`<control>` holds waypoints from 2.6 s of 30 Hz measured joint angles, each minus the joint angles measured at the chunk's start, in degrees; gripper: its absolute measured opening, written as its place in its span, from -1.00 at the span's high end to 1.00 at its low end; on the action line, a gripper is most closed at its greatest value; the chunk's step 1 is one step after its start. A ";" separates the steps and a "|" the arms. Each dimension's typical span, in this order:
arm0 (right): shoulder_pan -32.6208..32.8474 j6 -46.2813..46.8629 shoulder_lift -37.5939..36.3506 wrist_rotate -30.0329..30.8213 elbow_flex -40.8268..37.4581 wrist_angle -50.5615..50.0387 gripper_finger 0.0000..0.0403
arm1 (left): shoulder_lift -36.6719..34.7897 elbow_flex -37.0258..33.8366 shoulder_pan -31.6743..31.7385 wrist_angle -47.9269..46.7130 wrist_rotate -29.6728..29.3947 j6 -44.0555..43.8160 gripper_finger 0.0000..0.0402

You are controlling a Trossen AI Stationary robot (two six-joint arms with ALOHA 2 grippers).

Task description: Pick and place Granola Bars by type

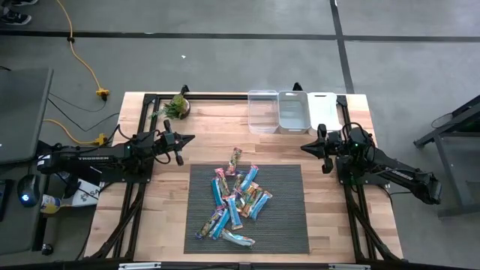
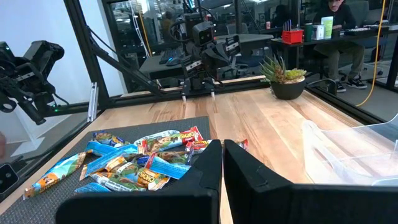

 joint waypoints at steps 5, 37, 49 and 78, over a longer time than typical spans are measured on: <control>0.00 0.00 0.01 0.02 0.00 0.00 1.00 | -0.01 0.00 0.02 0.00 -0.01 0.00 1.00; 0.05 18.81 0.02 -0.13 -0.04 6.47 1.00 | 0.00 0.00 0.02 0.00 0.00 0.00 1.00; 0.05 32.17 0.02 3.21 -0.04 14.89 1.00 | -0.01 0.00 0.02 0.00 0.00 0.00 1.00; 6.77 -3.74 32.07 -3.69 51.01 -34.03 0.38 | -0.01 0.00 0.01 -0.02 0.00 0.00 1.00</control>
